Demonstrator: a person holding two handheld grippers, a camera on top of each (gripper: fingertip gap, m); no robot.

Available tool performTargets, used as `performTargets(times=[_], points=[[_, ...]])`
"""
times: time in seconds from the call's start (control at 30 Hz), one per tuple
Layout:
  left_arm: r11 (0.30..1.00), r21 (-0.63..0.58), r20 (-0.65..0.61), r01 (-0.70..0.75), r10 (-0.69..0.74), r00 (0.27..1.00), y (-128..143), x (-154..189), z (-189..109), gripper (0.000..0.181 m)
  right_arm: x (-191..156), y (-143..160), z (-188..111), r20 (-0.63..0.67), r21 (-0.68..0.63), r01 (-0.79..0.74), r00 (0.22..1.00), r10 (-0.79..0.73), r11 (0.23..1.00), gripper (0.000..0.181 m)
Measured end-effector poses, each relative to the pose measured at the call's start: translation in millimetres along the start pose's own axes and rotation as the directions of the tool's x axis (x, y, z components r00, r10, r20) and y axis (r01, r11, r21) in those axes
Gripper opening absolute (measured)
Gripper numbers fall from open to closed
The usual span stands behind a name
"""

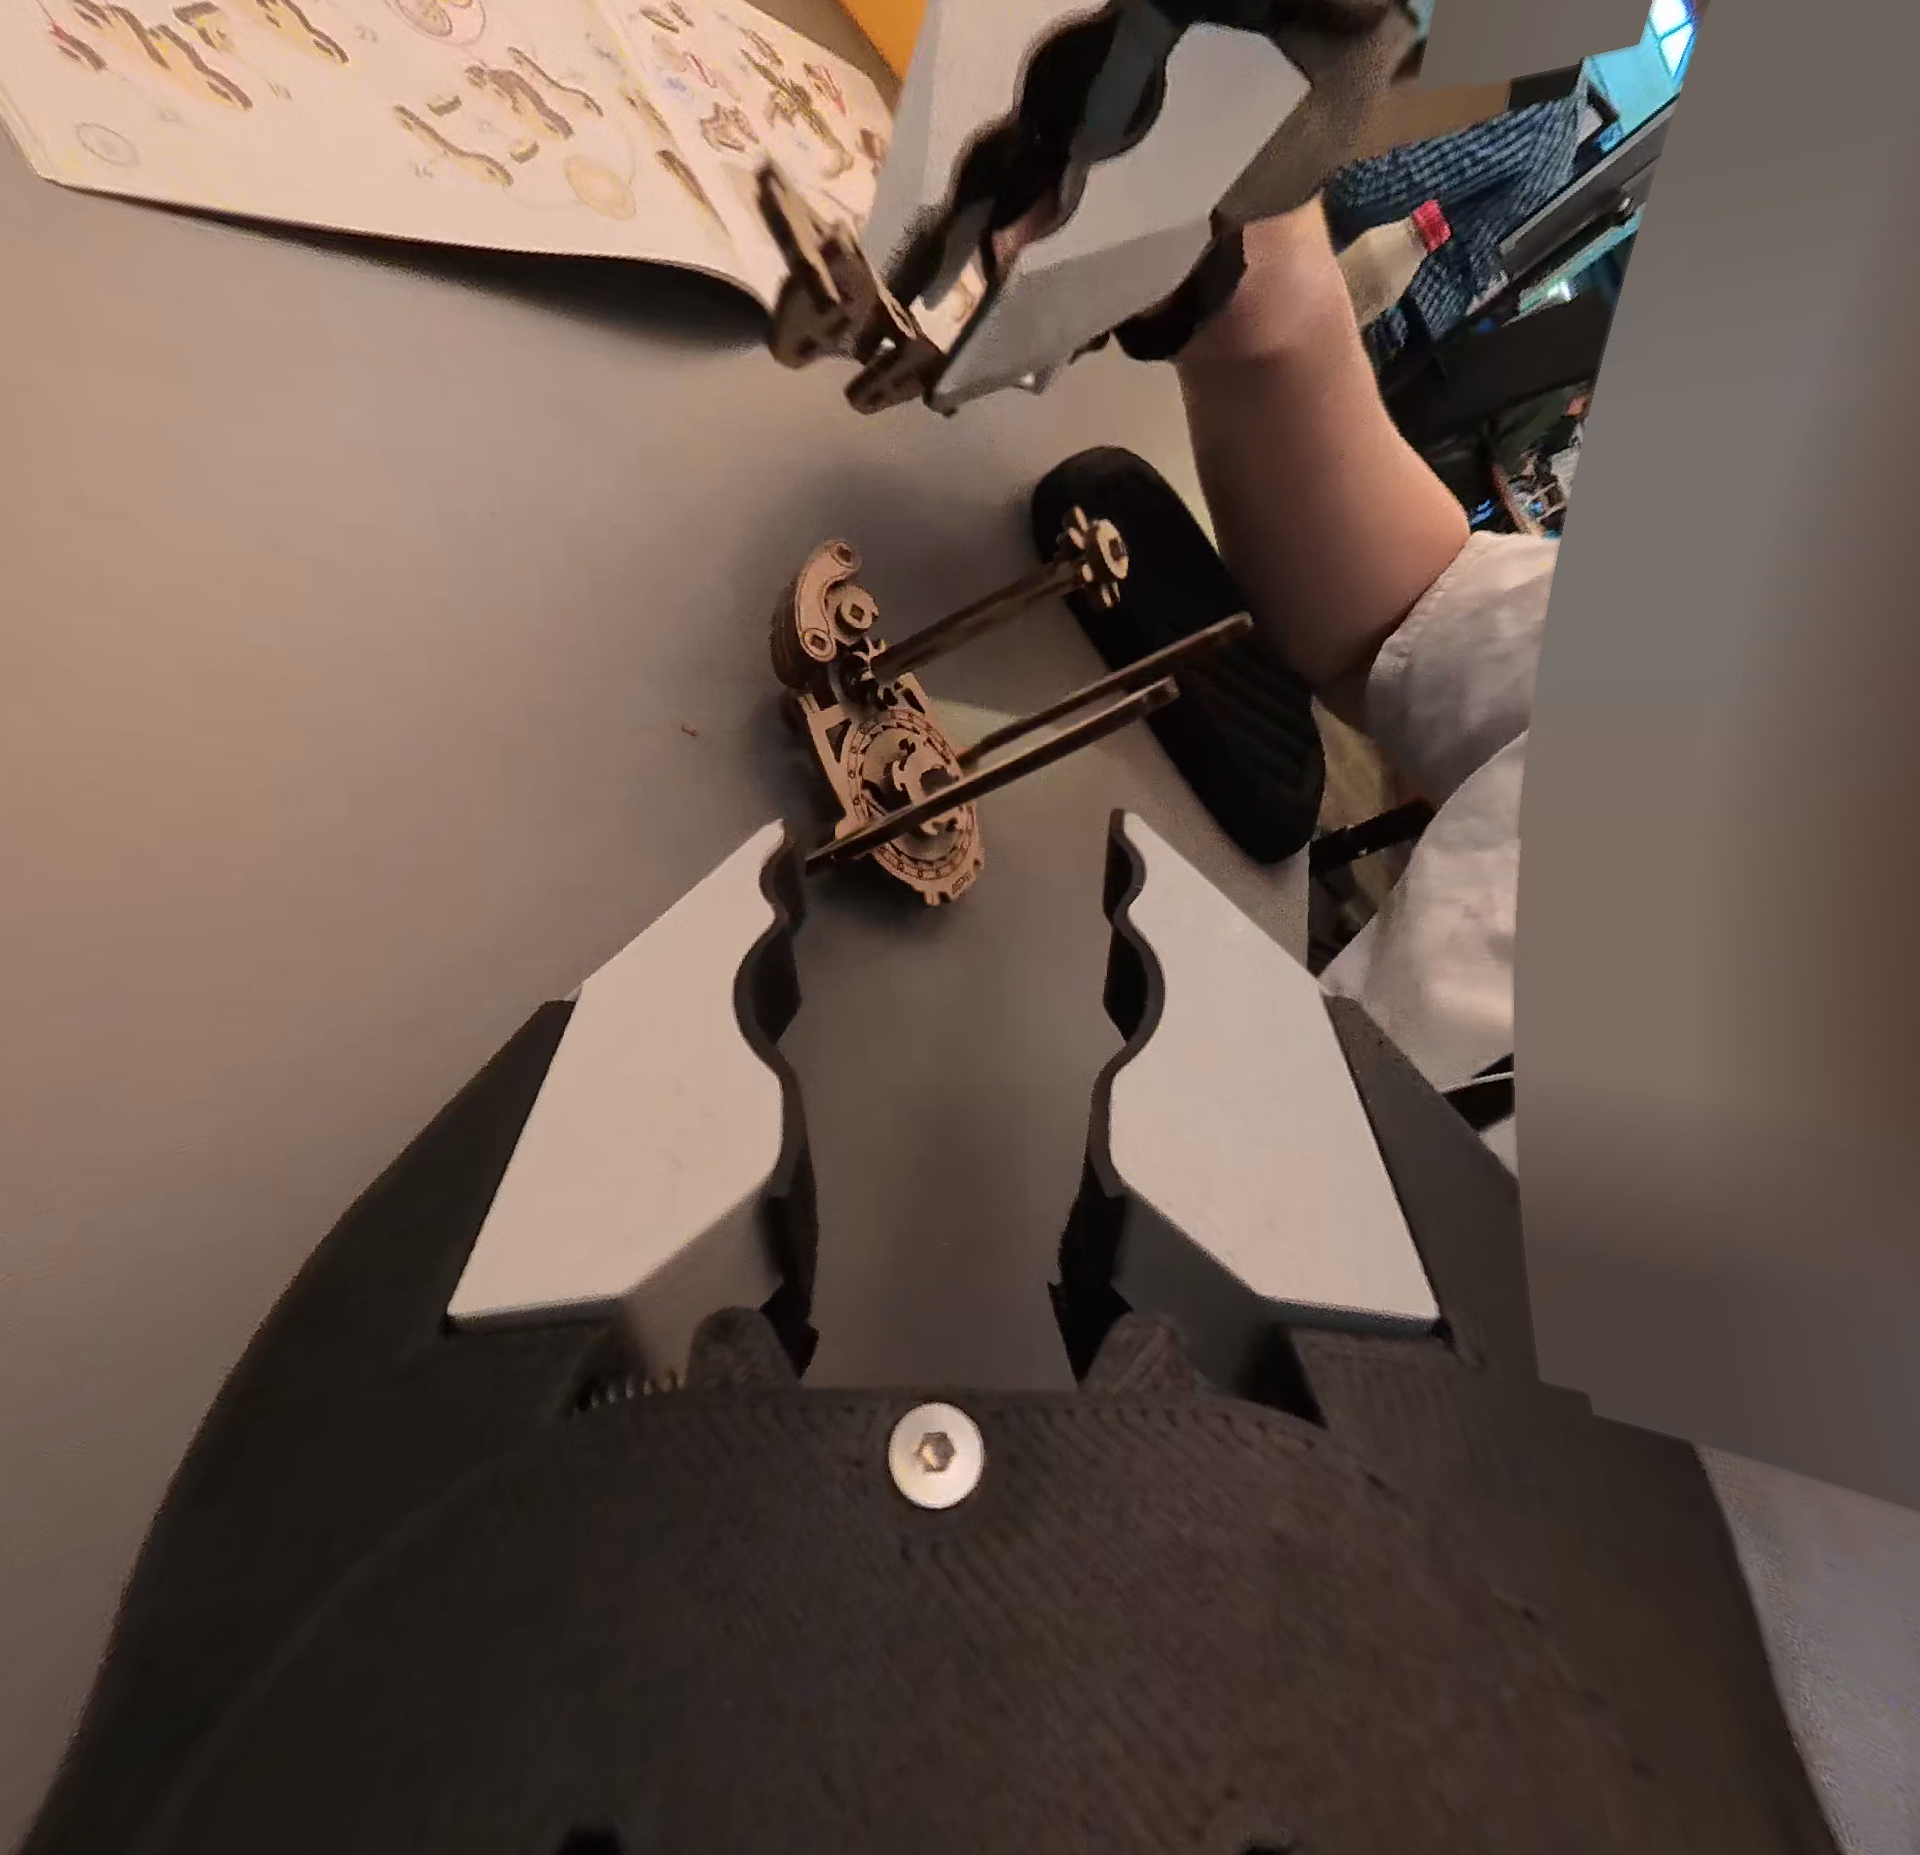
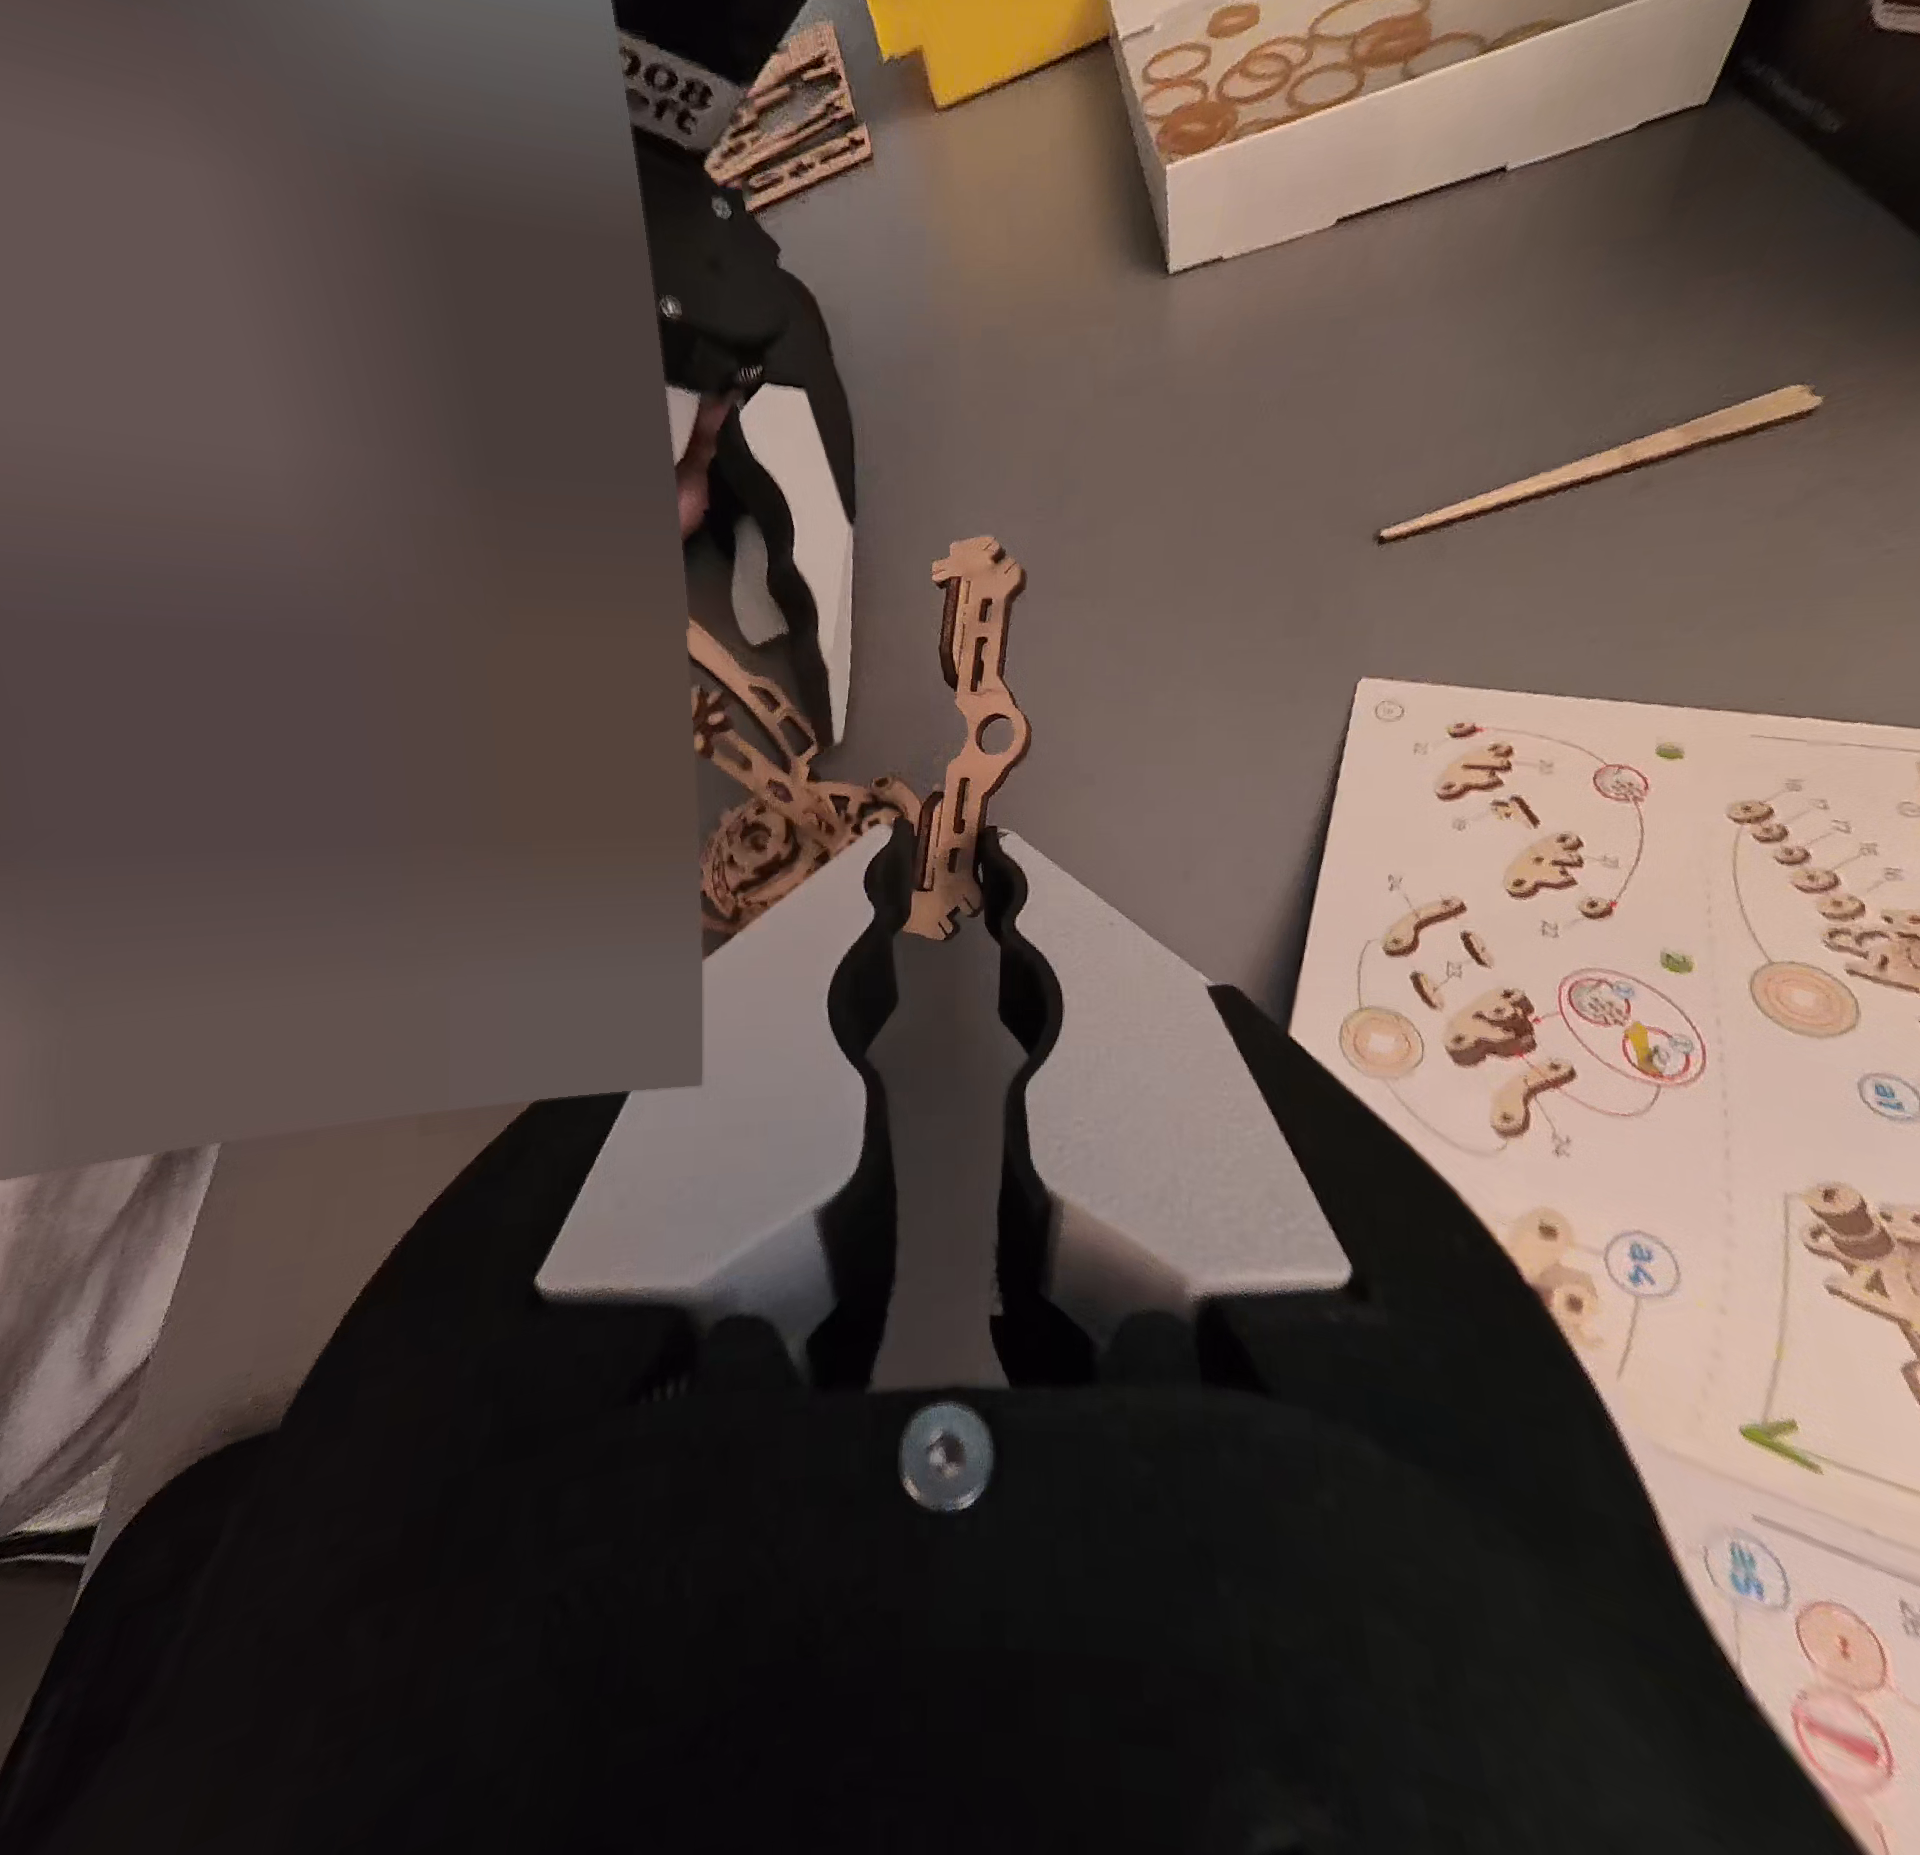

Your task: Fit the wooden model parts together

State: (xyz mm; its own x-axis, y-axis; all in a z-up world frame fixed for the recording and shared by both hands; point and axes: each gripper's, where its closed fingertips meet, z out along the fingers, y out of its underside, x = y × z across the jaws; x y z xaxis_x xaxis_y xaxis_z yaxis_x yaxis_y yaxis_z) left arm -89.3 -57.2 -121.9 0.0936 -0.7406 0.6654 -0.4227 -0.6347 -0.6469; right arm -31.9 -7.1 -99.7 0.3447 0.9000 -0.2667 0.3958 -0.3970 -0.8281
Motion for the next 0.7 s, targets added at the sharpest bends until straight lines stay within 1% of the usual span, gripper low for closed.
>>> performTargets(times=[0.1,0.23,0.33,0.43,0.7], points=[[1.000,-0.010,0.002,-0.020,0.020,1.000,4.5,3.6,4.5,0.056,0.2,-6.2,8.6,0.005,0.019,0.027,1.000,-0.027,0.999,0.011],[1.000,0.011,-0.008,-0.019,0.019,1.000,4.3,6.7,7.1,0.055,-2.1,-6.3,20.4,0.030,0.004,0.058,0.998,-0.058,0.998,0.011],[1.000,0.011,-0.010,-0.019,0.019,1.000,4.0,6.8,8.7,0.054,-4.0,-2.8,26.1,0.051,-0.025,0.055,0.997,-0.054,0.998,0.011],[1.000,0.002,-0.012,-0.020,0.020,1.000,5.5,7.0,10.1,0.052,-2.3,5.5,27.9,0.037,-0.063,0.062,0.998,-0.060,0.996,0.011],[1.000,0.019,-0.036,-0.006,0.007,0.999,3.0,9.1,9.2,0.052,-10.1,12.2,24.0,0.044,-0.087,0.055,0.998,-0.051,0.995,0.011]])
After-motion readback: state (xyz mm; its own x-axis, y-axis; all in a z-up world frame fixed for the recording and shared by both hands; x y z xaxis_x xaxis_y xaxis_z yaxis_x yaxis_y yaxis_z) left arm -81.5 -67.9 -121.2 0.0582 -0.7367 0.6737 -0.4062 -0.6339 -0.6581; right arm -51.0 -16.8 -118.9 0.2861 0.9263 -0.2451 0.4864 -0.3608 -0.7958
